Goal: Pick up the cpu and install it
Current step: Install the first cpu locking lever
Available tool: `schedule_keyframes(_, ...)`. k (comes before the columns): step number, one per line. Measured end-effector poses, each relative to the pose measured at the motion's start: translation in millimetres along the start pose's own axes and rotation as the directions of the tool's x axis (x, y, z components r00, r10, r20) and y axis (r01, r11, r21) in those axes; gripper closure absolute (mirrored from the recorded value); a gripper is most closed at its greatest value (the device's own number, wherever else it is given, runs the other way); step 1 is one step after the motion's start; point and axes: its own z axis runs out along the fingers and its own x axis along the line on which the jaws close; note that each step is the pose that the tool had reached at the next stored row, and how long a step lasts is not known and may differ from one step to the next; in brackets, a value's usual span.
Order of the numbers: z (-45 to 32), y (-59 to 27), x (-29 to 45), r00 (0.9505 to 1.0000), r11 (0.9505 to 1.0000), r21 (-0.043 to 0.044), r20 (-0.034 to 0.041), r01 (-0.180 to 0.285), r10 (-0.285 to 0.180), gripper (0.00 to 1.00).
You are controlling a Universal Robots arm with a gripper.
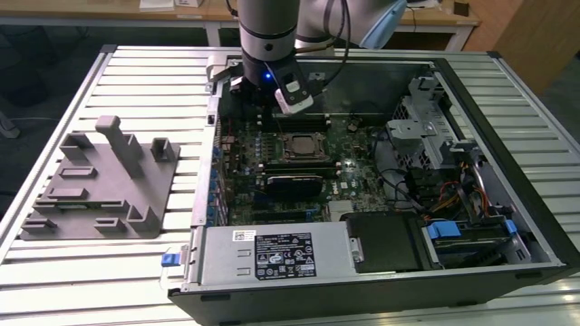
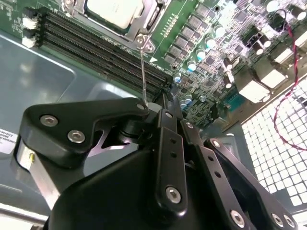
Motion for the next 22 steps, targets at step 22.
schedule_keyframes(22, 1.4, 0.4, -42.3, 1.0, 1.0, -0.0043, -0.0027, -0.001, 0.001, 0.89)
